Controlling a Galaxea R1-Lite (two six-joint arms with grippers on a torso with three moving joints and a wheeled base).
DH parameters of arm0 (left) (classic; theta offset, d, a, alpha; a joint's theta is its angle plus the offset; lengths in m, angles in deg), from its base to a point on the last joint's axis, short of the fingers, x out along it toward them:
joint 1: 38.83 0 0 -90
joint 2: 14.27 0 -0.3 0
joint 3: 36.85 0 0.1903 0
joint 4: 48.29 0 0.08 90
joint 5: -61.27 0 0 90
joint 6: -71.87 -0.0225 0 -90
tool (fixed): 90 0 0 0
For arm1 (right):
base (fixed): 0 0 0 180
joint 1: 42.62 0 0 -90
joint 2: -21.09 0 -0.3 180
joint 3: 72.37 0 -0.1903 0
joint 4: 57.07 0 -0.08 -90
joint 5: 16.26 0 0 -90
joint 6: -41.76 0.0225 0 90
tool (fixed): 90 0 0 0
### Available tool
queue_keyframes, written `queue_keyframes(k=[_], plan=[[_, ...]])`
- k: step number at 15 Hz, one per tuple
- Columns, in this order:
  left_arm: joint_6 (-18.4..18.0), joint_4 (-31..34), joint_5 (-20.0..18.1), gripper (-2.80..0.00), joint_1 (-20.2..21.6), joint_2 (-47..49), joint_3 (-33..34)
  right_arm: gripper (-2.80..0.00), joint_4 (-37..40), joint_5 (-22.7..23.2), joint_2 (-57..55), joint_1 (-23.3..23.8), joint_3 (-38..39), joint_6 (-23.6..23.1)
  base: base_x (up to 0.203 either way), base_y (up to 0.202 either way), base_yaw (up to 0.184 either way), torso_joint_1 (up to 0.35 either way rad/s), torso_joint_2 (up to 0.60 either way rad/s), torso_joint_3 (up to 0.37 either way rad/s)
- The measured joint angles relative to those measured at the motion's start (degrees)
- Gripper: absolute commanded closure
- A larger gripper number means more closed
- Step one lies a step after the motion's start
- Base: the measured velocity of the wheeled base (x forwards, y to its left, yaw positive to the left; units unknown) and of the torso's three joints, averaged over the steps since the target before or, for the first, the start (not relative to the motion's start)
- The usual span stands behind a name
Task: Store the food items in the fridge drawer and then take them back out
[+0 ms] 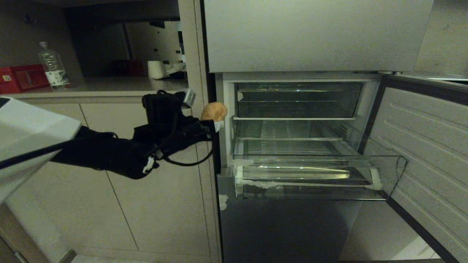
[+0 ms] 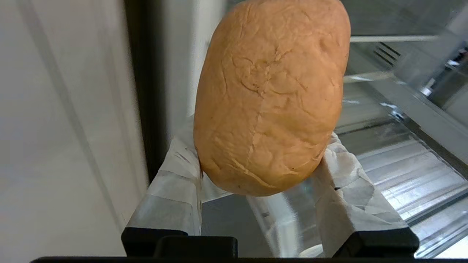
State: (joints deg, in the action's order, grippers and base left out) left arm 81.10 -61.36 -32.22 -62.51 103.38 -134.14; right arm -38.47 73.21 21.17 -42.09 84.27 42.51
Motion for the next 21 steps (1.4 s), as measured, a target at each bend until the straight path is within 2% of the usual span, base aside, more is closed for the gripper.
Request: queue_keyframes(k=[5,12,13,19,21], plan=[[0.0,1.8,1.1,0.00,-5.0,5.1,-7.1,0.00,0.0,0.0,0.0,0.0,0.0,0.1,0.000,0.000,0.000,0.000,0.00,0.000],[-0.1,3.2,4.2,0.00,-8.3,11.5,-15.7,0.00,0.0,0.0,0.0,0.0,0.0,0.1,0.000,0.000,0.000,0.000,0.00,0.000],[-0.1,4.1,4.2,-2.80,-8.7,12.0,-16.2,0.00,0.0,0.0,0.0,0.0,0.0,0.1,0.000,0.000,0.000,0.000,0.00,0.000],[0.0,4.4,4.6,-2.80,-9.7,12.6,-17.4,0.00,0.0,0.0,0.0,0.0,0.0,0.1,0.000,0.000,0.000,0.000,0.00,0.000],[0.0,4.3,5.9,-2.80,-9.8,12.5,-17.5,0.00,0.0,0.0,0.0,0.0,0.0,0.1,0.000,0.000,0.000,0.000,0.00,0.000]])
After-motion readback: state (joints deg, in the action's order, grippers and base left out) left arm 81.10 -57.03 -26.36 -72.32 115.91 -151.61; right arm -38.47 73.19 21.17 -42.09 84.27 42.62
